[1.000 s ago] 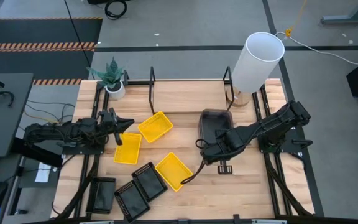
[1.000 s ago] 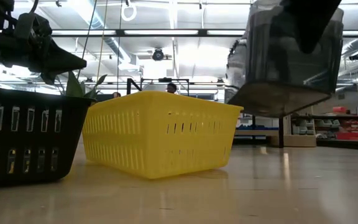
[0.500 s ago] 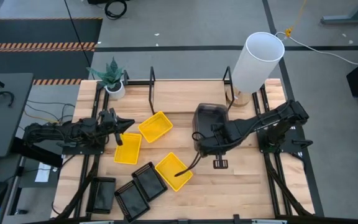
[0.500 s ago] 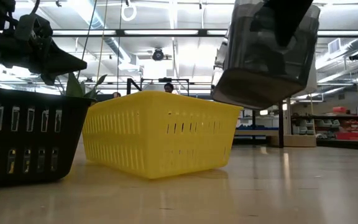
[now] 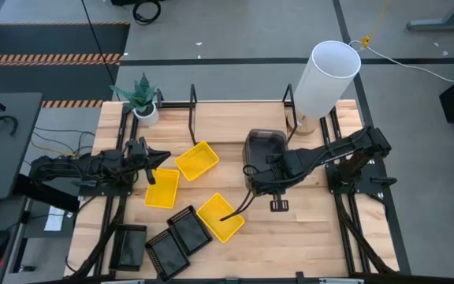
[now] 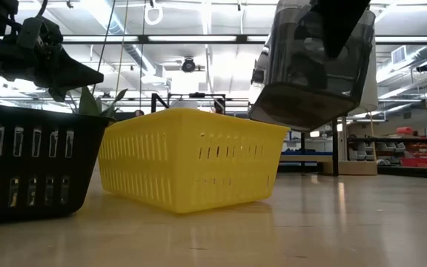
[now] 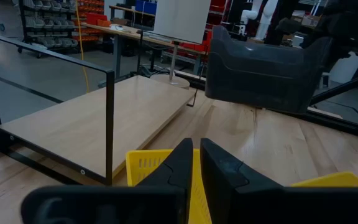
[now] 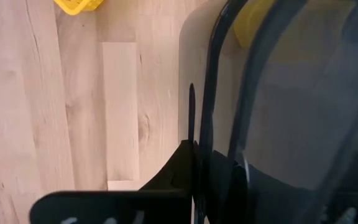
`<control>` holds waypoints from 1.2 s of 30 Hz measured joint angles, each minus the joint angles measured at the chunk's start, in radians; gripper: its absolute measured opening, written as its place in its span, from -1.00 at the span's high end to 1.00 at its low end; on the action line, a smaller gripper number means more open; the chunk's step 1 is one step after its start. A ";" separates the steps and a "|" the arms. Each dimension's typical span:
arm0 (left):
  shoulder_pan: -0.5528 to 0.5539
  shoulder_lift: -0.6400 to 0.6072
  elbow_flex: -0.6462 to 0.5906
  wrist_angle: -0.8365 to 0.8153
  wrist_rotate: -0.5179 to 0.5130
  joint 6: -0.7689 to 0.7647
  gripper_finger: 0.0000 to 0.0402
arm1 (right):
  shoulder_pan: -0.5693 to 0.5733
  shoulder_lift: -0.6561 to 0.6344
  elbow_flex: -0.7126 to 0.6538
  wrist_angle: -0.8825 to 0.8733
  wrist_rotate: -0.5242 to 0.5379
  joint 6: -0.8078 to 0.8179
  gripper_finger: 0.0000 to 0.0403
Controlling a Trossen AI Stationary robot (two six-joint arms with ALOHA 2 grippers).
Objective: Stack baskets on shelf by color
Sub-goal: Put the stacked gray bins on the shelf
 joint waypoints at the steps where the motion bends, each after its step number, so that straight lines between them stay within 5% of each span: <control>1: 0.000 0.000 0.000 0.000 0.000 0.000 0.81 | -0.003 0.000 0.000 0.000 0.000 -0.003 0.93; 17: 0.000 0.000 0.000 0.001 0.000 -0.001 0.81 | -0.078 0.000 0.000 0.004 0.018 -0.060 0.92; 36: 0.000 0.000 0.000 0.001 0.000 -0.001 0.81 | -0.296 -0.002 -0.037 0.013 0.099 -0.230 0.92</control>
